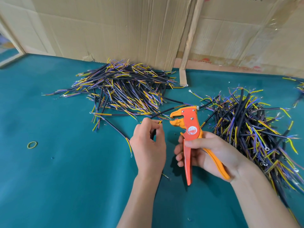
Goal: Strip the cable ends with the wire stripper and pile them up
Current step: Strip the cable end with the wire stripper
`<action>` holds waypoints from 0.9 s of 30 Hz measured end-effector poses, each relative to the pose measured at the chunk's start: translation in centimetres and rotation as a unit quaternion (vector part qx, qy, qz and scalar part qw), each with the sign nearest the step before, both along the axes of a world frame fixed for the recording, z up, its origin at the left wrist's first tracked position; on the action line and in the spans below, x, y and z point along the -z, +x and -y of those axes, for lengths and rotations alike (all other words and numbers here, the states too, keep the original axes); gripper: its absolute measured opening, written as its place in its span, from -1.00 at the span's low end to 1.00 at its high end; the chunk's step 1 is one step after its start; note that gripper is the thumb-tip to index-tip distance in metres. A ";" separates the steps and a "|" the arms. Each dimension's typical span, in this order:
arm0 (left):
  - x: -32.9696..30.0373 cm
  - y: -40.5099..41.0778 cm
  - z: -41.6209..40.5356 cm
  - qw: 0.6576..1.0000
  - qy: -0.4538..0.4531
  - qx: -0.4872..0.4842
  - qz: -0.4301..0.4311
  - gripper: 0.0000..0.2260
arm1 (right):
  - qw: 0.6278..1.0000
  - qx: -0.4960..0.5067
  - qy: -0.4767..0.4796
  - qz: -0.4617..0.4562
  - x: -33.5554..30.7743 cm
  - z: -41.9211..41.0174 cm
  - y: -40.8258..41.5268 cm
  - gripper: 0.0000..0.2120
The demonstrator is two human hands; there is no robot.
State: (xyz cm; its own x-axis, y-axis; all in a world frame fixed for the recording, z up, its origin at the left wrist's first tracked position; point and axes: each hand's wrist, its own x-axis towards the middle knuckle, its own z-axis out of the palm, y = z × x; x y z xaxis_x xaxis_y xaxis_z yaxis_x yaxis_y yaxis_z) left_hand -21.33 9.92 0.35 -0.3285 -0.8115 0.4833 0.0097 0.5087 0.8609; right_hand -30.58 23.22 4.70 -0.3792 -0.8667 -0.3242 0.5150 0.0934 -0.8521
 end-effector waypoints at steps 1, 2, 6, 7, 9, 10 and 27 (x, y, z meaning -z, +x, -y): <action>0.0 0.0 0.0 1.000 -0.011 0.004 0.005 -0.76 | 1.000 -0.006 0.002 0.000 -0.1 0.0 0.1 -0.61; 0.0 0.0 0.1 1.000 -0.027 0.007 0.010 -0.74 | 1.000 -0.011 0.003 0.000 -0.2 0.0 0.2 -0.63; 0.1 0.0 0.1 0.996 -0.080 0.018 0.029 -0.75 | 1.000 -0.005 0.011 -0.012 -0.5 -0.2 0.5 -0.74; 0.1 0.0 0.1 0.996 -0.087 0.022 0.029 -0.79 | 1.000 -0.004 0.011 -0.014 -0.6 -0.2 0.5 -0.74; 0.2 0.0 0.1 0.994 -0.097 0.024 0.034 -0.84 | 1.000 -0.008 0.013 -0.021 -0.6 -0.1 0.6 -0.73; 0.2 0.0 0.1 0.994 -0.099 0.025 0.037 -0.84 | 1.000 -0.011 0.015 -0.026 -0.6 -0.1 0.5 -0.74; 0.3 -0.1 0.0 0.996 -0.082 0.022 0.012 -0.76 | 0.999 -0.002 0.023 -0.038 -0.7 0.6 1.2 -0.75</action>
State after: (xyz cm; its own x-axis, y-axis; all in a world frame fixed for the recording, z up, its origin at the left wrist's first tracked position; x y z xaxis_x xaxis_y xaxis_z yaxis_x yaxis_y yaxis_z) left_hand -21.41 9.88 0.05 -0.3740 -0.7068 0.6005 0.0155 0.6426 0.7660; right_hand -29.36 22.61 5.44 -0.4004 -0.8529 -0.3349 0.4485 0.1362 -0.8833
